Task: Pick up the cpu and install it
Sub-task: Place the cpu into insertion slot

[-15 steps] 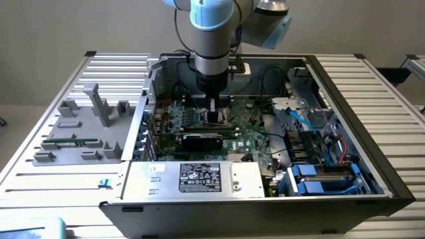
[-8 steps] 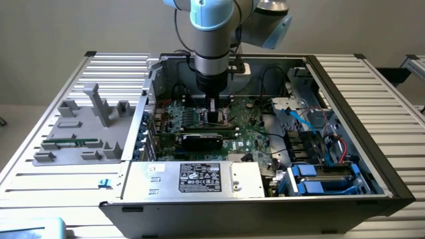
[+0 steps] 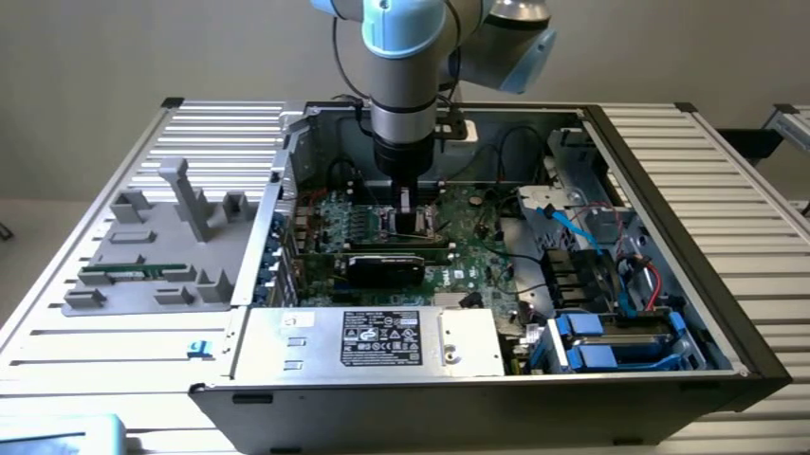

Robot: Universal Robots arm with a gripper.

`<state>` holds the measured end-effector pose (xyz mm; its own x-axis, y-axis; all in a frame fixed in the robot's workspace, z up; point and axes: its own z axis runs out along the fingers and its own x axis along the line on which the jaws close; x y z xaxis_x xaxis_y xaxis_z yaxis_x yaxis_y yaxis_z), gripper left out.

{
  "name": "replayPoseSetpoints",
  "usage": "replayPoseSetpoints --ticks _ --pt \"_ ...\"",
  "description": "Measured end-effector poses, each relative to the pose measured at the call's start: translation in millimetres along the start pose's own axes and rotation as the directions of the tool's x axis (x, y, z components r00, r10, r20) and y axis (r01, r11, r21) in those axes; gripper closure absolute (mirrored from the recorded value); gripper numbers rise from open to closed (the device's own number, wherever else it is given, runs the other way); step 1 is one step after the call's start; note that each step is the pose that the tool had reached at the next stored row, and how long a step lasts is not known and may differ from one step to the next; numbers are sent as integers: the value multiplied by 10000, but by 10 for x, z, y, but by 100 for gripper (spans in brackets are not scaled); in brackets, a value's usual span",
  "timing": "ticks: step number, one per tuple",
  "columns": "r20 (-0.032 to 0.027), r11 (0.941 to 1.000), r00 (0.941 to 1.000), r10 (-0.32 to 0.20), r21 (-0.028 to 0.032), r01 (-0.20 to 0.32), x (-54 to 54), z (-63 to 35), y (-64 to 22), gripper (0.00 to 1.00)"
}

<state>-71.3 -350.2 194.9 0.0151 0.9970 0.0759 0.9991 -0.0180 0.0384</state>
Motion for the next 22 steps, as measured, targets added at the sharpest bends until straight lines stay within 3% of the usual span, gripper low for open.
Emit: replayPoseSetpoints --ticks 6,17,22 --pt "-1 10000 10000 -1 -10 1 0 0 -1 45" --pt "-2 9999 10000 -28 -142 28 -1 2 -14 45" --pt "-3 9999 10000 -28 -148 28 0 3 -14 45"
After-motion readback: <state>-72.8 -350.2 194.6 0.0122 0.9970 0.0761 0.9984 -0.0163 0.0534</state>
